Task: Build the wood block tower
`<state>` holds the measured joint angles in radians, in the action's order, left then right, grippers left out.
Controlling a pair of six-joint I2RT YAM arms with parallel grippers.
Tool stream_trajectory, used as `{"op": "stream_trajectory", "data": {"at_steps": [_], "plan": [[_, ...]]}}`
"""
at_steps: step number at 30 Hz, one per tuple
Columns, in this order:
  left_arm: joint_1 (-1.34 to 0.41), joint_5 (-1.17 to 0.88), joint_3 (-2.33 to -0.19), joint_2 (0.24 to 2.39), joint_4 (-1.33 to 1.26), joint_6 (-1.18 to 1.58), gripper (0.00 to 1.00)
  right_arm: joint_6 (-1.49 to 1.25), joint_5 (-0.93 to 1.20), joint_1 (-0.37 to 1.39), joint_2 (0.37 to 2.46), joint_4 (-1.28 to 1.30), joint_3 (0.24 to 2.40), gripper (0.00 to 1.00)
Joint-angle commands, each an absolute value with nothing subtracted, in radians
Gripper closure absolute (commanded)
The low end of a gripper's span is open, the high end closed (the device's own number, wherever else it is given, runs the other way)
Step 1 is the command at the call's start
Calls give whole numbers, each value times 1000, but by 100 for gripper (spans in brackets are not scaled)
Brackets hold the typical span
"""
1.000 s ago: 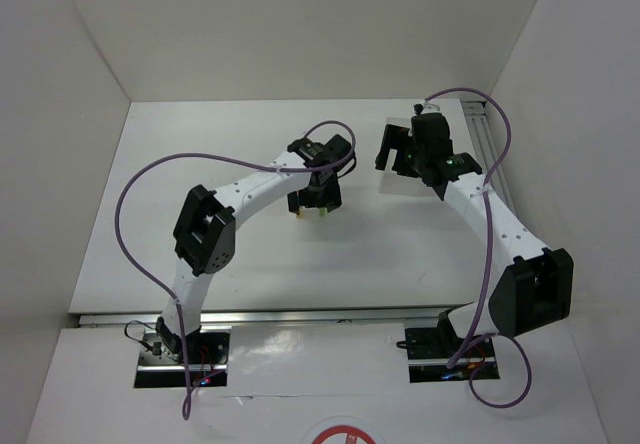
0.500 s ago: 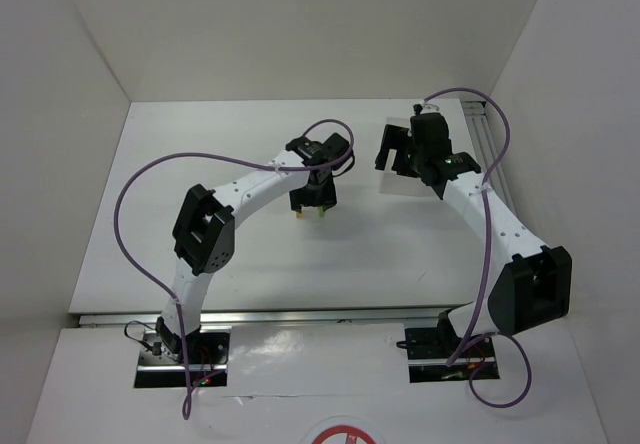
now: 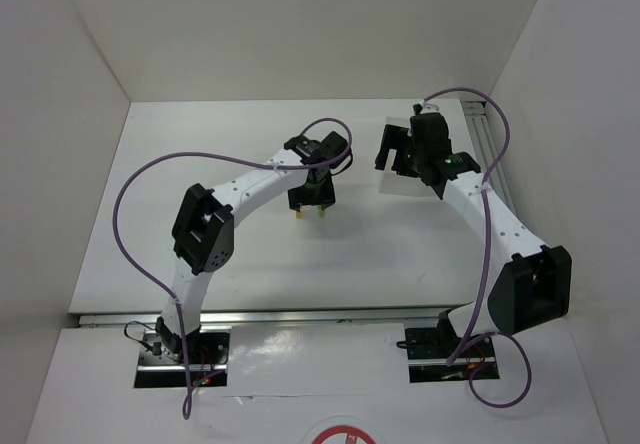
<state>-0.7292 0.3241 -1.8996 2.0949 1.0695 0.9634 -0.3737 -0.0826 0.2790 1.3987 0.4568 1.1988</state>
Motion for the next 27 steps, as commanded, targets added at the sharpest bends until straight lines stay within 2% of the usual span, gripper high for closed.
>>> {"op": "stream_trajectory", "data": {"at_steps": [1,27], "plan": [[-724,337,-1925,2071,1074,939,29,-377,-89,287,1404,431,1239,3],[-724,328,-1944,2089,1074,920,29,-377,-80,287,1413,431,1249,3]]}}
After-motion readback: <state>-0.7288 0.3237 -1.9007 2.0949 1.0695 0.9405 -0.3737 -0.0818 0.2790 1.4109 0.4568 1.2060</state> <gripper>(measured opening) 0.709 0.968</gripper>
